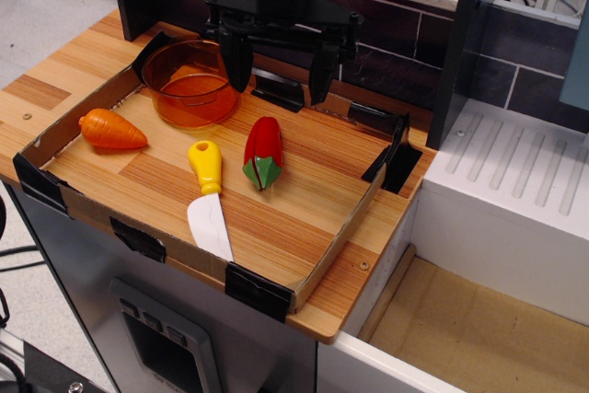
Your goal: Put knife in pot
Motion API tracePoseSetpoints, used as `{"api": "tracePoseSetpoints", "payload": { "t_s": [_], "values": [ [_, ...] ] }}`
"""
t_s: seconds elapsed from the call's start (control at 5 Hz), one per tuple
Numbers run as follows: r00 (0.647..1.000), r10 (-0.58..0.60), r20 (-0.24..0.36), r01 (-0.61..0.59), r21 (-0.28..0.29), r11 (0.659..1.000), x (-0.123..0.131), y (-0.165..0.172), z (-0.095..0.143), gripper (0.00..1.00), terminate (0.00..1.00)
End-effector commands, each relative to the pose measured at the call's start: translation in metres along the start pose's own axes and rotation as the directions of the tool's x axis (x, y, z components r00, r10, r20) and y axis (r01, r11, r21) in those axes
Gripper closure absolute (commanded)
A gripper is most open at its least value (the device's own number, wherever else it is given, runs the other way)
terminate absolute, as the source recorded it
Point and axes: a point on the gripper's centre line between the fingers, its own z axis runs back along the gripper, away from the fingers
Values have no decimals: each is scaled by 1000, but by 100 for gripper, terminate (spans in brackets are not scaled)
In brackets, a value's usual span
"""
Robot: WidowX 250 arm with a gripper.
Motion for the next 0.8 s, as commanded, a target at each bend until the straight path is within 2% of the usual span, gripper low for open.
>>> {"api": "tracePoseSetpoints", "payload": {
  "t_s": [0.0, 0.2, 0.4, 0.6],
  "values": [
    [1000, 0, 0, 0, 0, 1000, 0, 0, 0, 0, 0],
    [998, 34, 51, -30, -78, 997, -8, 26, 8, 0, 0],
    [995, 61, 75, -51, -135, 990, -12, 59, 13, 0, 0],
    [992, 93, 86, -82, -123, 989, -17, 76, 5, 0, 0]
  ]
}}
